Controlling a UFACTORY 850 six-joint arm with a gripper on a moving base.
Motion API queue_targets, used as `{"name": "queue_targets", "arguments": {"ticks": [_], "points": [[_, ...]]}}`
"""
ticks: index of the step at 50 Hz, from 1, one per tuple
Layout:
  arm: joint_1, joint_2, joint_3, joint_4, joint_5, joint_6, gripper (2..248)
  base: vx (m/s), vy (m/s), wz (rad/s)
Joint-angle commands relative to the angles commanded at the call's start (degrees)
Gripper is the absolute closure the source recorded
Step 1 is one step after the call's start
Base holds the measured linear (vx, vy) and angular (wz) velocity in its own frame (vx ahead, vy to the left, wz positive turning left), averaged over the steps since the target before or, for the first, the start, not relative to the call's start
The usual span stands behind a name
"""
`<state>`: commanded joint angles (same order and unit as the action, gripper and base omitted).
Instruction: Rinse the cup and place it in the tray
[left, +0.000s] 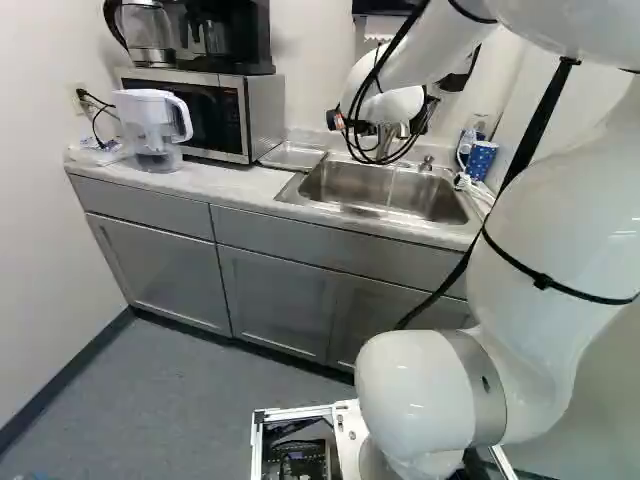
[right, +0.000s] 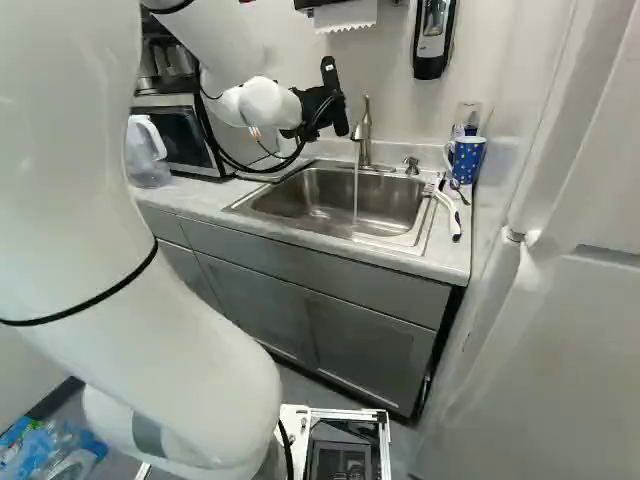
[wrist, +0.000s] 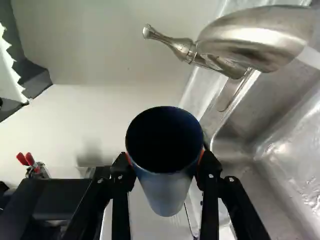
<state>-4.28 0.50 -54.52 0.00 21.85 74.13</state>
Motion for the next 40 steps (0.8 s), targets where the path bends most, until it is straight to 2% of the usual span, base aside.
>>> {"name": "queue_targets", "arguments": {"ticks": [40], "points": [[0.0,0.0,0.0,0.0,0.0,-24.1,124,0.0,0.0,0.0]]}}
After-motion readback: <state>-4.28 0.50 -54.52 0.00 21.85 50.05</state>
